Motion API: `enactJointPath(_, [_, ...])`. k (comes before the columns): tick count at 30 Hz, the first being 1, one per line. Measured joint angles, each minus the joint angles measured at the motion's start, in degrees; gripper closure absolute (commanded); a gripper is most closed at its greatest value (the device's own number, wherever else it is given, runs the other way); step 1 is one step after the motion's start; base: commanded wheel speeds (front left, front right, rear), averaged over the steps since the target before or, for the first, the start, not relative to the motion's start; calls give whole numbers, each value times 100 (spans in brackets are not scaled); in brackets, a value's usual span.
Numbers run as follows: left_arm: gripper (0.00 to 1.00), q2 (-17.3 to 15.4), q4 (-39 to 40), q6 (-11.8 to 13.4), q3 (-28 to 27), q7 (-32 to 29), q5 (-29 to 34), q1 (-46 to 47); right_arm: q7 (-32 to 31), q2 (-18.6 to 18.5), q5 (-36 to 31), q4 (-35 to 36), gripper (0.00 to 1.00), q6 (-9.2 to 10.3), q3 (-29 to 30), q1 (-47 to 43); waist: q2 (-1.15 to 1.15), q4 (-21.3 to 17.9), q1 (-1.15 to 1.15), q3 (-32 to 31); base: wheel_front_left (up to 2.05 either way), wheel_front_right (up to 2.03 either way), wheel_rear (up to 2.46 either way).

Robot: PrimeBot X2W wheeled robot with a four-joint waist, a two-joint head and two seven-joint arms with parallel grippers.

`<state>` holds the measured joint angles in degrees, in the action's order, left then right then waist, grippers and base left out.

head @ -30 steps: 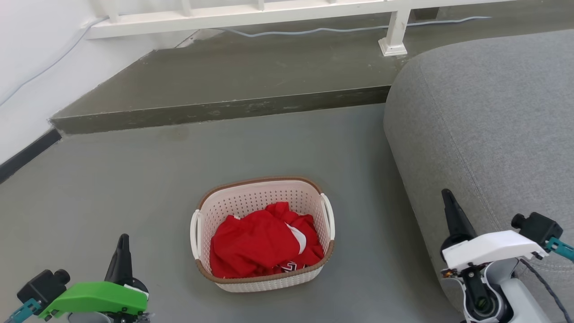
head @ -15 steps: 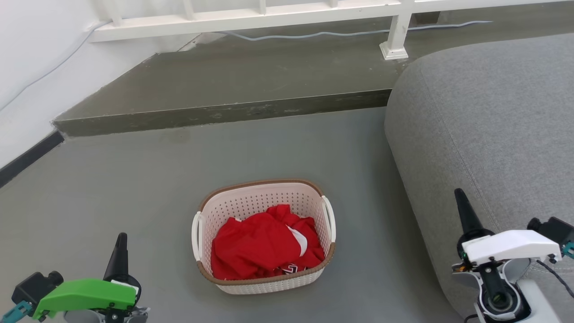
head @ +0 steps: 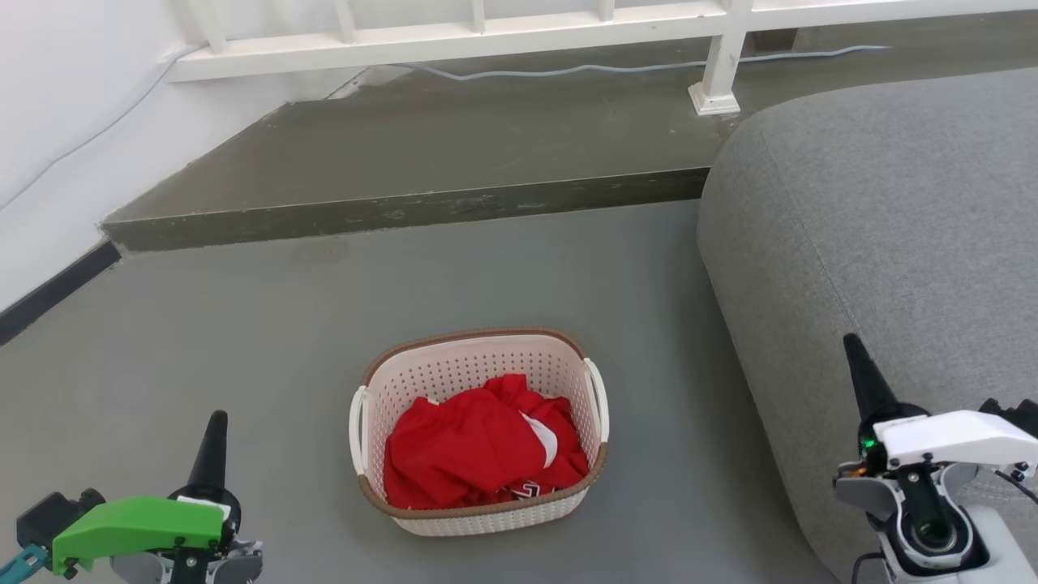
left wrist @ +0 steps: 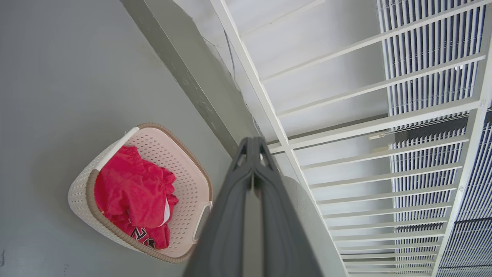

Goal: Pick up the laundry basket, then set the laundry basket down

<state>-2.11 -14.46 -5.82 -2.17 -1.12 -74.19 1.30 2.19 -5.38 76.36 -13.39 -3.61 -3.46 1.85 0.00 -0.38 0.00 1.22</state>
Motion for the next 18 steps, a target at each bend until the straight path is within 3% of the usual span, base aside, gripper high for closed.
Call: enactJointPath(18, [100,1,-85,-73,-167,-349,-1184,119,-288,-3,1346,-94,100,-193,409,43,0,29,0,-74,0,0,0])
